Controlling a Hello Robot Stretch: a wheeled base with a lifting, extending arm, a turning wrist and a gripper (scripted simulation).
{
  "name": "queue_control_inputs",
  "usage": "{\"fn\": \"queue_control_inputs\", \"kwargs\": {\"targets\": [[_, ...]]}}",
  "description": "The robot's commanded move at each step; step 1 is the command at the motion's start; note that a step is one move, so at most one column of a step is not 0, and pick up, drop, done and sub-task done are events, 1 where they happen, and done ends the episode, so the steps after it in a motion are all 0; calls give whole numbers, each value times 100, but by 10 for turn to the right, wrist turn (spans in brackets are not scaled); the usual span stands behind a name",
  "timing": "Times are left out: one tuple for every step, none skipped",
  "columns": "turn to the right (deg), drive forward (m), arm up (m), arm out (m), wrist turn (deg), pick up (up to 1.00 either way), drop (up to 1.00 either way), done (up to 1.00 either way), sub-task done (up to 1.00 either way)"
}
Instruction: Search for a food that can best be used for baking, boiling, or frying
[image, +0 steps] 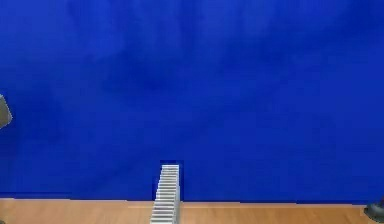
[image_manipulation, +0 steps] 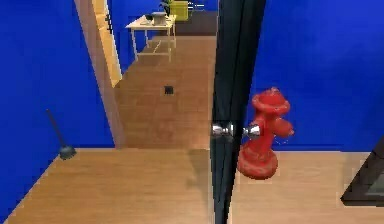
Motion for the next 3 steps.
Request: {"fn": "queue_control_inputs", "kwargs": {"targets": [[450,0,0,0,0,0,0,0,0],[180,0,0,0,0,0,0,0,0],[0,65,0,0,0,0,0,0,0]]}}
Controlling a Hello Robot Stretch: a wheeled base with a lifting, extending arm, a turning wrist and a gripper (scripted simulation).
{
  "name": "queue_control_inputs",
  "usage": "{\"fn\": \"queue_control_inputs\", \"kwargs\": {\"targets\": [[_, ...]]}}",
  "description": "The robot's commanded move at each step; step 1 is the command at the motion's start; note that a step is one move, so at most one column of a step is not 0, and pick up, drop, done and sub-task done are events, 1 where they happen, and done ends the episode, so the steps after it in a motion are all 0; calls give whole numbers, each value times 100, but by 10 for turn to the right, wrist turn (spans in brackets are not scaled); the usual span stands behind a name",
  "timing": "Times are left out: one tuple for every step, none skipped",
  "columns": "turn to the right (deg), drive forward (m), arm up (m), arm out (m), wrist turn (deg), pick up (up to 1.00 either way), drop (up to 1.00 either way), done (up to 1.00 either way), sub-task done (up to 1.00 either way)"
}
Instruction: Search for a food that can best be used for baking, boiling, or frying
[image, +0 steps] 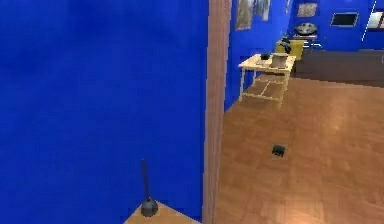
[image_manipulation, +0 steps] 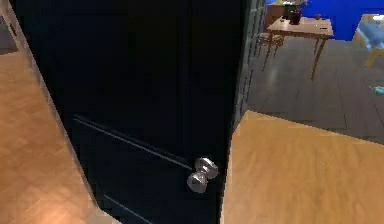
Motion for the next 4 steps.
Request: {"fn": "queue_control_inputs", "kwargs": {"targets": [[270,0,0,0,0,0,0,0,0],[0,100,0,0,0,0,0,0,0],[60,0,0,0,0,0,0,0,0],[0,20,0,0,0,0,0,0,0]]}}
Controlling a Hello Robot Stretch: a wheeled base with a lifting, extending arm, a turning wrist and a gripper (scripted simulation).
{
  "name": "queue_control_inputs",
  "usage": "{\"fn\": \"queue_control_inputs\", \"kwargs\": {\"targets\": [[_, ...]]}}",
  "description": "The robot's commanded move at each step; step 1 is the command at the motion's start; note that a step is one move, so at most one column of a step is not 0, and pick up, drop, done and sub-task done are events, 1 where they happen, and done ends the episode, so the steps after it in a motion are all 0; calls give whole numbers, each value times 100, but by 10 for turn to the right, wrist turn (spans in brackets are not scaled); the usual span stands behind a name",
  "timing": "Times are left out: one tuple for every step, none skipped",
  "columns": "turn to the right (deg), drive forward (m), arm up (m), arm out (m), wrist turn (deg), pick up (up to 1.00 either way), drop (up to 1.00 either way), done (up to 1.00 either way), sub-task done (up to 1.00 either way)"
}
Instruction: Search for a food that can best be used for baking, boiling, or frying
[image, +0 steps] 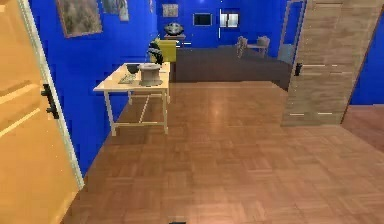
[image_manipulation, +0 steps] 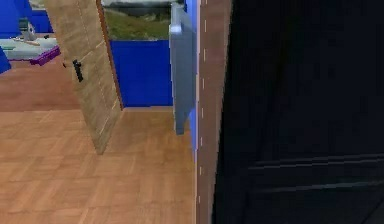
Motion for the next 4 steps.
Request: {"fn": "queue_control_inputs", "kwargs": {"targets": [[180,0,0,0,0,0,0,0,0],[30,0,0,0,0,0,0,0,0],[0,10,0,0,0,0,0,0,0],[-120,0,0,0,0,0,0,0,0]]}}
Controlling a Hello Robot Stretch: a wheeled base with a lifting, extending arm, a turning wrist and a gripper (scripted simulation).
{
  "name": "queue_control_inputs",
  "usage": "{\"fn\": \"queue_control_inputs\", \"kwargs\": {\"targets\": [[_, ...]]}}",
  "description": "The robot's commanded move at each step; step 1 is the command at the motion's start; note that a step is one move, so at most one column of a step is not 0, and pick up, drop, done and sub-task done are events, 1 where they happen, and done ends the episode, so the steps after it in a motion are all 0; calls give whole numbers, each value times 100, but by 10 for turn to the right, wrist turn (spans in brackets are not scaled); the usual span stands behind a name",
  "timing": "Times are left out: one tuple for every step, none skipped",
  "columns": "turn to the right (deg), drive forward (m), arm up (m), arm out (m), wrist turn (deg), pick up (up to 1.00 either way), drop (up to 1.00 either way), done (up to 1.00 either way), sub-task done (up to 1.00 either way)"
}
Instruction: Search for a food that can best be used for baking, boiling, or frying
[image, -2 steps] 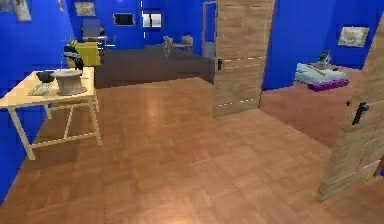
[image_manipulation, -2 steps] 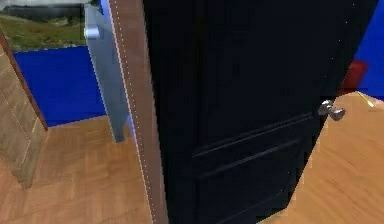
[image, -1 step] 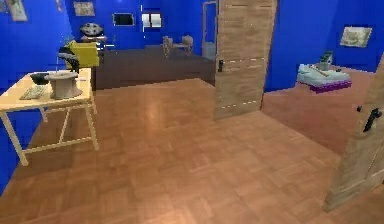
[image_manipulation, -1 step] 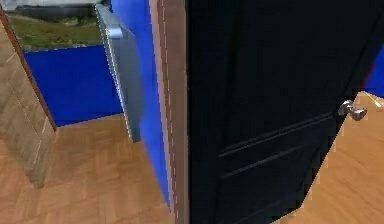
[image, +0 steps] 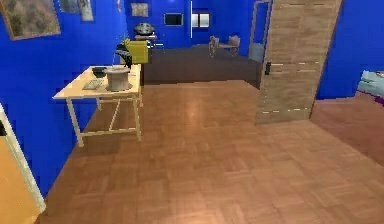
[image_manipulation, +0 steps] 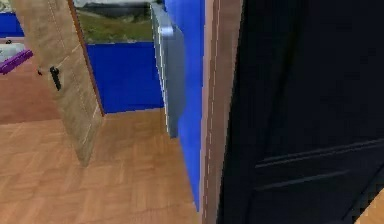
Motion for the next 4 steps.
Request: {"fn": "queue_control_inputs", "kwargs": {"targets": [[0,50,0,0,0,0,0,0,0],[60,0,0,0,0,0,0,0,0],[0,100,0,0,0,0,0,0,0],[0,100,0,0,0,0,0,0,0]]}}
